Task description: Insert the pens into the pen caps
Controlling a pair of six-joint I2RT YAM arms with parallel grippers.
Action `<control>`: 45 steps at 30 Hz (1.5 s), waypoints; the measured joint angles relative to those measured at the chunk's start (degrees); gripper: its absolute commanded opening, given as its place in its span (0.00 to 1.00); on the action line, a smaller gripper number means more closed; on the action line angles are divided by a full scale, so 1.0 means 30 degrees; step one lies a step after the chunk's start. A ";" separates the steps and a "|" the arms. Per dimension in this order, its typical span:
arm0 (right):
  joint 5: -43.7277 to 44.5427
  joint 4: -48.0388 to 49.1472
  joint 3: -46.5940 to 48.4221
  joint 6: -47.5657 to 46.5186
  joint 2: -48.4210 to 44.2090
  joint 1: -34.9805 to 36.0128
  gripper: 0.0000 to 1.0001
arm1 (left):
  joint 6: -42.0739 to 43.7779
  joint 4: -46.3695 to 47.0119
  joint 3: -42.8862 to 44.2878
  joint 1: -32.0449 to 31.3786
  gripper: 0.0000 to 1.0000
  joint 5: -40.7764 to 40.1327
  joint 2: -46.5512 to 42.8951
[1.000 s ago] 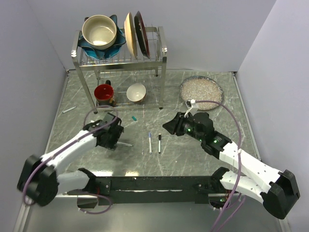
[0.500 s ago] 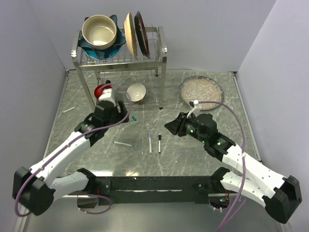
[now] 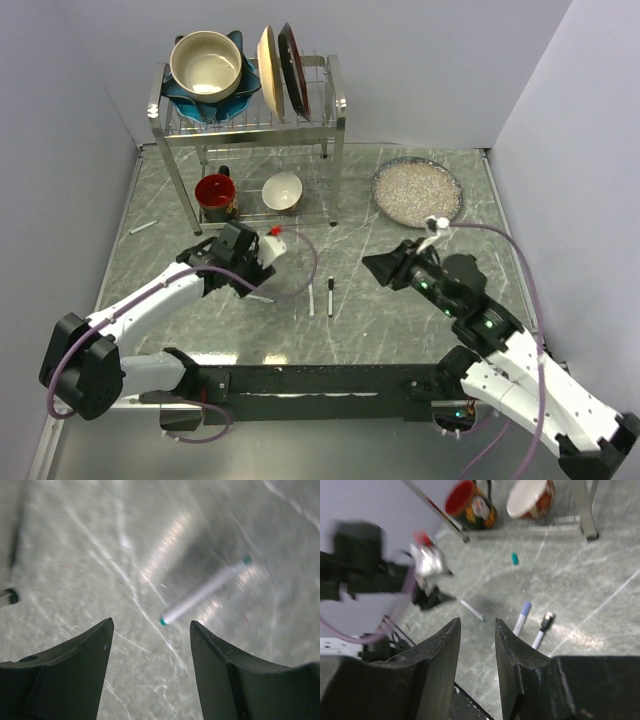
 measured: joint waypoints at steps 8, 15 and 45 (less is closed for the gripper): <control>0.1027 -0.0656 0.0240 0.0102 -0.2062 0.0000 0.42 | 0.2463 -0.0933 -0.0561 -0.0911 0.62 0.0911 0.1056; 0.1078 -0.1188 0.0240 0.0291 -0.1909 0.0000 0.42 | 0.2951 -0.0940 -0.0561 -0.1107 0.57 0.1035 0.3468; 0.0335 -0.0036 -0.0423 0.1151 -0.1880 0.0000 0.53 | -0.3504 0.0758 0.0882 -0.2951 0.01 0.3810 0.1654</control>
